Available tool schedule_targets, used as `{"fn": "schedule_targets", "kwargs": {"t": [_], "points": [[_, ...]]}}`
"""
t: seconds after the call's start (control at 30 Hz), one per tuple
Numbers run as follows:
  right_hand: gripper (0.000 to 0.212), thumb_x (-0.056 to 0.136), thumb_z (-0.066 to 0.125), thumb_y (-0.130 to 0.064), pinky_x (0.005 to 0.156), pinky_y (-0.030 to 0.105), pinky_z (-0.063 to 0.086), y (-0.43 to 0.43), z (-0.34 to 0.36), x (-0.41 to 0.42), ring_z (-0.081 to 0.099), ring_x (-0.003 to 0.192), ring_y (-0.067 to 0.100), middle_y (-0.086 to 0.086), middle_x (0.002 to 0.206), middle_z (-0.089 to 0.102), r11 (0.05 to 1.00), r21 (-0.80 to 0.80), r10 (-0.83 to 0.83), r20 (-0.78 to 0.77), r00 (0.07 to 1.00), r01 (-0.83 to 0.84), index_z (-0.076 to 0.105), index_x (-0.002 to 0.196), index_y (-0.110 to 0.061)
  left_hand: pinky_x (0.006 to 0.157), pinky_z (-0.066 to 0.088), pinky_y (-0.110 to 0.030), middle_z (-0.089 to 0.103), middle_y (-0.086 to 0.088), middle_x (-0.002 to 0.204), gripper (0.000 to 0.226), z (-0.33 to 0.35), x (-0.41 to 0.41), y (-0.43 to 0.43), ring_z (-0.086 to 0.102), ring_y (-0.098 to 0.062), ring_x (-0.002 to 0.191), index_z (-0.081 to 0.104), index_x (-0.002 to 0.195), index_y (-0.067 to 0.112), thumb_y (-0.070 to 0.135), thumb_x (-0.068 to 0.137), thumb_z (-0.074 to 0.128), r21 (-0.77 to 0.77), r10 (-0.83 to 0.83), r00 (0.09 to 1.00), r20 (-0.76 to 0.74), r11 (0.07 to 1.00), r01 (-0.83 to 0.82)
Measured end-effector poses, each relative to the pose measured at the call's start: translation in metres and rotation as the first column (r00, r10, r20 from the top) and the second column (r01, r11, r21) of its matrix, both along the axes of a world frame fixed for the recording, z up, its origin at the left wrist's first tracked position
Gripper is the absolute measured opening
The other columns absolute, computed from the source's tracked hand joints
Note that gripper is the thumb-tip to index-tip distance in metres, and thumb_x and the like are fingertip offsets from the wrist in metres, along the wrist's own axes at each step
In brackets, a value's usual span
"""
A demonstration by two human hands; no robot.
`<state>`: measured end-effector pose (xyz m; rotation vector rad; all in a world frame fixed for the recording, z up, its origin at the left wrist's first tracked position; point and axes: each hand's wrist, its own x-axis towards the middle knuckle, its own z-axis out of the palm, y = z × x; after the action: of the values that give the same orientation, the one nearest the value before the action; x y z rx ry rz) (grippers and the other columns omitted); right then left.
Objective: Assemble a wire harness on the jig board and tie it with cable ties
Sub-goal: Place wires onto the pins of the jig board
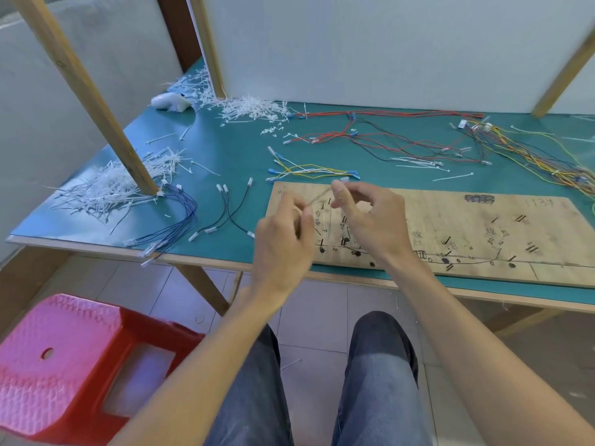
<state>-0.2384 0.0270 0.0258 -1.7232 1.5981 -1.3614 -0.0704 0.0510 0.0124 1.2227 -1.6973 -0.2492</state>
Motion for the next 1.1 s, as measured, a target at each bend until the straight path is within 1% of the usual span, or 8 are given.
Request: {"fn": "schedule_targets", "kwargs": {"t": [0.13,0.23,0.37,0.43,0.6,0.77,0.9,1.1], "points": [[0.017,0.096,0.076,-0.029,0.067,0.018,0.052,-0.009,0.017,-0.001,0.065,0.066,0.005,-0.001,0.078,0.080,0.966,0.181,0.114,0.333,0.936,-0.182,0.080,0.088,-0.015,0.054,0.037,-0.019,0.050,0.011,0.050,0.011,-0.013,-0.018,0.018,0.053,-0.015,0.053,0.054,0.097,0.025,0.028,0.106,0.059,0.081,-0.067,0.998,0.015,0.995,0.066],[0.014,0.095,0.078,-0.025,0.063,0.017,0.049,-0.012,0.015,-0.010,0.059,0.064,0.009,0.003,0.079,0.079,0.945,0.229,0.120,0.421,0.899,-0.233,0.080,0.088,-0.012,0.058,0.044,-0.026,0.053,0.012,0.051,0.012,-0.018,-0.021,0.022,0.055,-0.014,0.055,0.055,0.096,0.027,0.034,0.105,0.060,0.127,-0.070,0.998,0.000,0.989,0.070],[0.017,0.092,0.082,-0.033,0.068,0.012,0.050,-0.015,0.004,-0.023,0.072,0.073,0.003,0.001,0.080,0.080,0.942,0.268,0.113,0.322,0.940,-0.205,0.080,0.095,-0.016,0.062,0.051,-0.039,0.055,0.009,0.049,0.017,-0.021,-0.025,0.023,0.054,-0.015,0.051,0.058,0.089,0.024,0.033,0.102,0.064,0.227,-0.055,0.998,0.010,0.973,0.051],[0.024,0.089,0.084,-0.034,0.075,0.018,0.051,-0.018,0.000,-0.029,0.075,0.080,0.005,-0.002,0.079,0.080,0.939,0.298,0.103,0.231,0.968,-0.171,0.076,0.106,-0.018,0.063,0.052,-0.039,0.057,0.009,0.049,0.019,-0.021,-0.030,0.025,0.055,-0.014,0.051,0.058,0.086,0.025,0.033,0.102,0.065,0.271,-0.061,0.998,0.012,0.961,0.055],[0.026,0.087,0.087,-0.030,0.067,0.021,0.039,-0.025,-0.010,-0.032,0.056,0.060,-0.009,-0.009,0.078,0.077,0.972,0.225,0.089,-0.074,0.993,-0.070,0.072,0.108,-0.029,0.068,0.055,-0.039,0.058,0.009,0.050,0.023,-0.025,-0.045,0.026,0.056,-0.012,0.052,0.059,0.081,0.027,0.037,0.101,0.064,0.366,-0.038,0.999,0.025,0.930,0.026],[0.025,0.087,0.087,-0.028,0.066,0.016,0.038,-0.027,-0.023,-0.025,0.056,0.064,-0.012,-0.013,0.084,0.075,0.987,0.158,0.035,-0.125,0.992,-0.015,0.075,0.109,-0.031,0.069,0.057,-0.038,0.057,0.012,0.050,0.025,-0.025,-0.049,0.024,0.059,-0.009,0.052,0.060,0.075,0.027,0.035,0.098,0.067,0.401,0.015,0.999,0.049,0.916,-0.033],[0.023,0.087,0.086,-0.029,0.070,0.030,0.051,-0.030,-0.031,-0.025,0.055,0.058,-0.002,-0.013,0.084,0.074,0.987,0.161,0.052,-0.152,0.987,-0.027,0.075,0.106,-0.032,0.072,0.057,-0.041,0.059,0.009,0.053,0.024,-0.023,-0.048,0.021,0.061,-0.015,0.057,0.061,0.074,0.025,0.031,0.096,0.068,0.444,0.006,0.995,0.104,0.895,-0.052],[0.027,0.082,0.090,-0.028,0.065,0.027,0.047,-0.032,-0.038,-0.028,0.046,0.055,0.003,-0.013,0.078,0.071,0.987,0.148,0.084,-0.150,0.985,-0.061,0.079,0.106,-0.027,0.071,0.057,-0.044,0.059,0.002,0.057,0.019,-0.014,-0.049,0.018,0.062,-0.024,0.064,0.060,0.076,0.022,0.027,0.094,0.062,0.503,-0.051,0.975,0.216,0.861,-0.066]]}}
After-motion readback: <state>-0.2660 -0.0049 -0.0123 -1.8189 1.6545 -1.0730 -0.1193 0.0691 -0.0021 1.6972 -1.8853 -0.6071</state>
